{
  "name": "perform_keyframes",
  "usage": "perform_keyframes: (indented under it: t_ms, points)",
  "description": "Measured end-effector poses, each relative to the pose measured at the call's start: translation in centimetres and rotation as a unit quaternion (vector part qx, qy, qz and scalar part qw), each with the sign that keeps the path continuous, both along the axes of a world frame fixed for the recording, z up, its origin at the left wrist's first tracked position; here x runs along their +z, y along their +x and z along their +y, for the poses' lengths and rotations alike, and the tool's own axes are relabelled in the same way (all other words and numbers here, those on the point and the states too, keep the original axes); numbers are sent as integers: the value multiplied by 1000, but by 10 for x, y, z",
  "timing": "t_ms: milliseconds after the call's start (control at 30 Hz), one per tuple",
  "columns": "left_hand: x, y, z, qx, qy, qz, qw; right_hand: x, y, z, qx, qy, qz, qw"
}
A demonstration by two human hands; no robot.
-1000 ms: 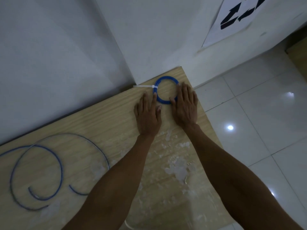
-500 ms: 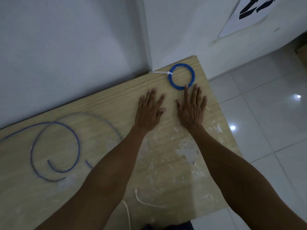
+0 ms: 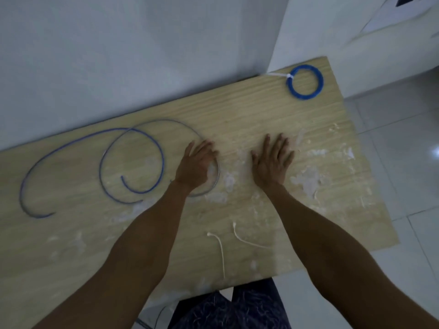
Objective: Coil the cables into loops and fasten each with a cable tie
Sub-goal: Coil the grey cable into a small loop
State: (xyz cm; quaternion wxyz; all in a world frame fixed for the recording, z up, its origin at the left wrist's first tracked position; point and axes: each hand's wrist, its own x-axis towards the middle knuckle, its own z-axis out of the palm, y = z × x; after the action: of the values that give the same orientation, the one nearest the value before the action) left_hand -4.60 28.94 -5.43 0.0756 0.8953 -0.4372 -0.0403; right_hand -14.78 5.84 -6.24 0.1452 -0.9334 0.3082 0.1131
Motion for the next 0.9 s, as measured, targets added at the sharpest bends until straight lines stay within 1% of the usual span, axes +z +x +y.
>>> perform_keyframes:
  t_ms: [67,167,233,300,367,500,667,800,900]
  points:
    - [0,2,6,2,-6,-43,999,8,-6,25,6,28,7,1000]
    - [11,7,12,-2,-23,-74,997,25,-10,63,6,110,4,994]
    - [26,8,17,3,-24,-88,996,40,-11,89,14,174,-38,984]
    - [46,9,20,5,-34,-98,995,58,-10,113,22,240,-102,965]
    - [68,13,27,4,-53,-107,993,79,-6,133,17,266,-146,953]
    - [124,28,50,28,-97,-142,985,129,10,157,-15,255,-208,944]
    - [204,50,80,71,-173,-197,963,198,28,164,56,198,-293,934]
    - [267,66,99,82,-257,-223,937,244,46,160,73,165,-298,937]
    - [313,64,110,99,-329,-217,914,267,53,160,92,163,-318,930]
